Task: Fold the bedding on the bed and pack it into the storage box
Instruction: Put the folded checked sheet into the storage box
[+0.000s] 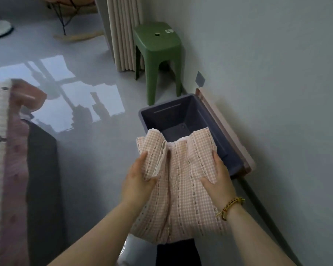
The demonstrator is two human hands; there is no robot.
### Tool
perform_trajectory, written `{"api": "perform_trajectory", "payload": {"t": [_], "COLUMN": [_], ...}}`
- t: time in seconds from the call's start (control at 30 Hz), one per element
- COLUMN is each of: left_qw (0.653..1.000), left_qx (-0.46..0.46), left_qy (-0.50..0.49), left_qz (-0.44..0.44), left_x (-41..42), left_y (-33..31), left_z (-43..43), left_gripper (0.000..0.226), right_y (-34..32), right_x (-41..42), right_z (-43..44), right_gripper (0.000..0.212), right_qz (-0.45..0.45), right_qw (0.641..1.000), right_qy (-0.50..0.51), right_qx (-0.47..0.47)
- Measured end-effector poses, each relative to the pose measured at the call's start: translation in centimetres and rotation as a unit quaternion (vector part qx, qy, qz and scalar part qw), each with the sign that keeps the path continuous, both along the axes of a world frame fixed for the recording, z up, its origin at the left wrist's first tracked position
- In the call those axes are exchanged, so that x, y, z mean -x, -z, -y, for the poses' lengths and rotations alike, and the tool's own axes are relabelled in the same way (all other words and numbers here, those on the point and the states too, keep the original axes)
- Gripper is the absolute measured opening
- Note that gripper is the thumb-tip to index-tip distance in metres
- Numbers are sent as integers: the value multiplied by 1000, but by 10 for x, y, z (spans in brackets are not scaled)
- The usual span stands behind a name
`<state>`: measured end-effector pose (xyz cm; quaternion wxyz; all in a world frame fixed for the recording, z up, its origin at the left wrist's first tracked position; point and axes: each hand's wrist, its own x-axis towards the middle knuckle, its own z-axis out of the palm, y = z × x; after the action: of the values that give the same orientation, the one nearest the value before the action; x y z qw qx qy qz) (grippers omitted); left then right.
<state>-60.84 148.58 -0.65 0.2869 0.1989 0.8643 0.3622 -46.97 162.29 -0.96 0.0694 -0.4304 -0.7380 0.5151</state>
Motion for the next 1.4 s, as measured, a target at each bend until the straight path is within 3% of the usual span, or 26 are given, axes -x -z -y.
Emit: {"api": "perform_trajectory", "payload": {"t": [0.17,0.3,0.4,0.53,0.6,0.73,0.93,1.07,1.13,1.17,1.23,1.27,1.33,1.4], "left_qw": [1000,998,989,970,951,925,913,886,892,918,977,986,965,939], "left_qx": [-7,-40,-65,-60,-53,-34,39,97,117,127,155,161,169,184], "left_qy": [6,-55,-119,-169,-191,-194,-219,-286,-311,-285,-130,-28,147,237], "left_qz": [-1,19,58,162,236,326,341,351,305,244,61,-31,-138,-165], "left_x": [28,65,79,56,44,43,46,43,41,40,38,38,42,41], "left_y": [44,84,136,222,269,348,431,463,462,457,447,446,451,466], "left_z": [-99,-168,-215,-232,-225,-221,-242,-258,-264,-266,-269,-272,-282,-294], "left_gripper": [72,84,94,87,82,69,65,62,66,70,76,77,74,69], "right_y": [49,83,123,187,222,300,395,428,437,442,449,452,457,469], "right_x": [17,50,86,107,108,104,92,89,89,89,88,87,88,93], "right_z": [-95,-162,-212,-254,-260,-262,-277,-289,-292,-293,-293,-290,-282,-273], "right_gripper": [75,72,66,66,67,71,58,58,58,59,66,71,73,67], "right_qz": [4,-21,-8,62,118,188,160,168,181,196,290,338,365,350], "right_qw": [999,998,994,979,968,961,985,984,981,978,948,929,911,909], "right_qy": [38,35,-27,-132,-179,-178,-65,-51,-58,-73,-124,-134,-115,-99], "right_qx": [-13,-57,-110,-144,-132,-102,-7,20,32,25,-30,-74,-154,-204]}}
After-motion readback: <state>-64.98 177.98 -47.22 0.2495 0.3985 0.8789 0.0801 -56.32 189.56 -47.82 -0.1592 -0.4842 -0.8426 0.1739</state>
